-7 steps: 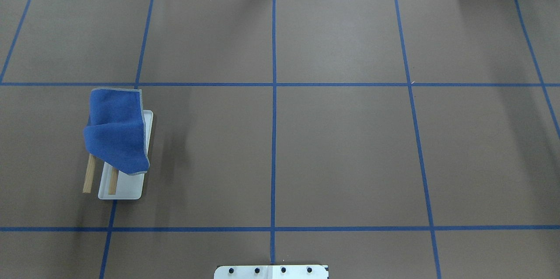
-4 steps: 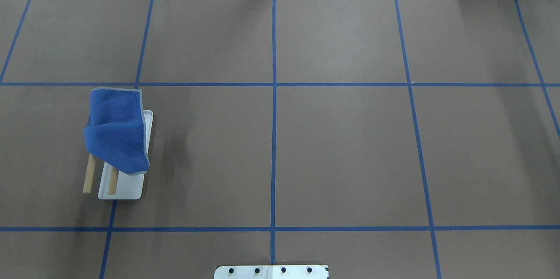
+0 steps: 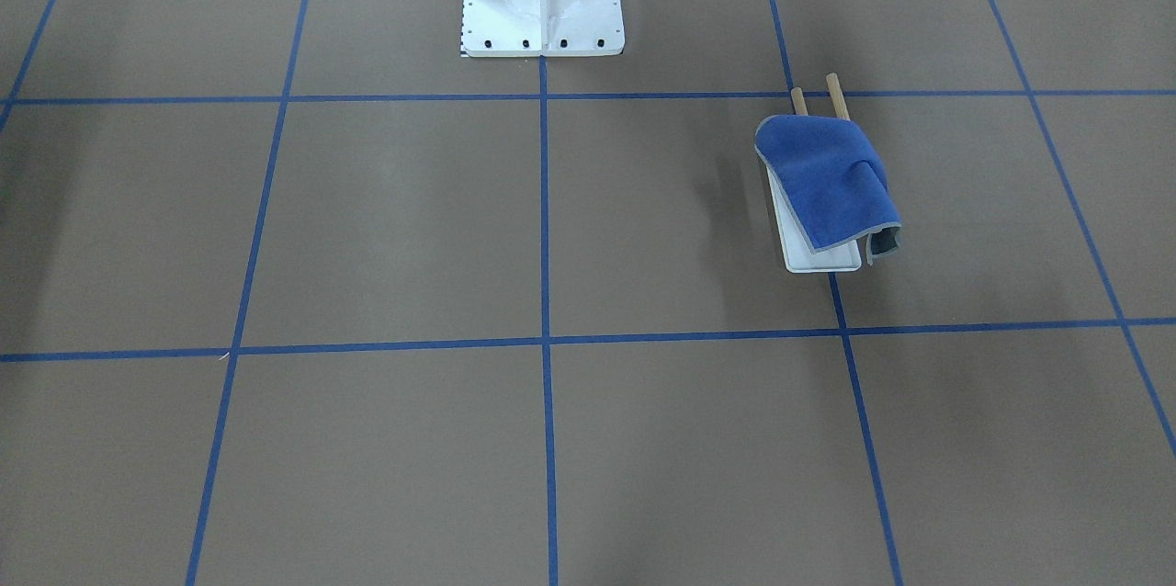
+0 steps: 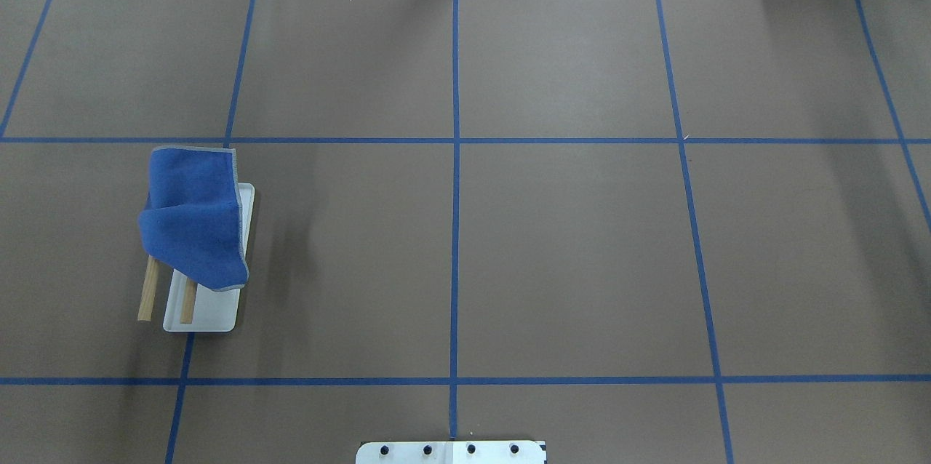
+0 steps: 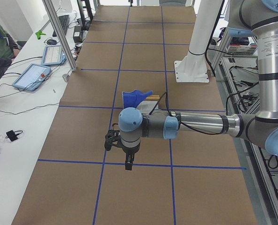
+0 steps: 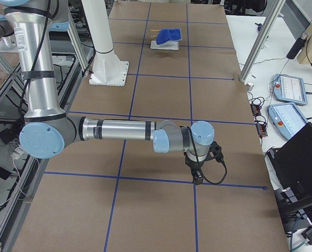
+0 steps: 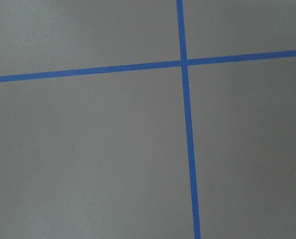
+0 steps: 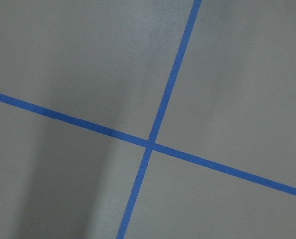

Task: Hang towel on rack

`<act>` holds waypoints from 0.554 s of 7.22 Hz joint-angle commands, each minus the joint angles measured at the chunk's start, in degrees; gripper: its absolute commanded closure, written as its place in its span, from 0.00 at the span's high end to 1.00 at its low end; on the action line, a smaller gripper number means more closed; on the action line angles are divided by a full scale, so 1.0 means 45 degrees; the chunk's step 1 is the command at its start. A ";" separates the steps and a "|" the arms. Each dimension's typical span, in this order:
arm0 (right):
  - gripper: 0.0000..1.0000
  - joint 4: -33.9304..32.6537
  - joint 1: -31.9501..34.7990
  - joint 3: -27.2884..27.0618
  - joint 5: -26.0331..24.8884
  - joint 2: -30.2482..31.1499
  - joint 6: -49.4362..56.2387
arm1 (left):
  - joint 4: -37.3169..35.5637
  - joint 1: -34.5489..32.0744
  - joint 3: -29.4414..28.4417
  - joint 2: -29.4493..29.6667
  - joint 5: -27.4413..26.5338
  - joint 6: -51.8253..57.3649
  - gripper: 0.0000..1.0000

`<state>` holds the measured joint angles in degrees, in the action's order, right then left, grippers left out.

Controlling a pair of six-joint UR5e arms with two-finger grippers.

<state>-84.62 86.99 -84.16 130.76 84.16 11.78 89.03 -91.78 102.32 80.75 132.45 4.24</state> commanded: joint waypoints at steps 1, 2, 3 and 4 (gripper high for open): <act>1.00 0.0015 -0.0092 0.0010 0.0062 0.0086 0.0000 | 0.0000 0.0004 -0.0004 0.0005 -0.0001 0.0015 0.98; 1.00 0.0015 -0.0092 0.0010 0.0062 0.0086 0.0000 | 0.0000 0.0004 -0.0004 0.0005 0.0019 0.0015 0.98; 1.00 0.0015 -0.0111 0.0010 0.0062 0.0086 -0.0020 | 0.0000 0.0004 -0.0004 0.0005 0.0000 0.0015 0.98; 1.00 0.0015 -0.0150 0.0010 0.0062 0.0086 -0.0020 | 0.0000 0.0004 -0.0004 0.0005 -0.0001 0.0015 0.98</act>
<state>-84.55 86.48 -84.11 131.04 84.53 11.72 89.03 -91.76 102.30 80.77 132.47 4.30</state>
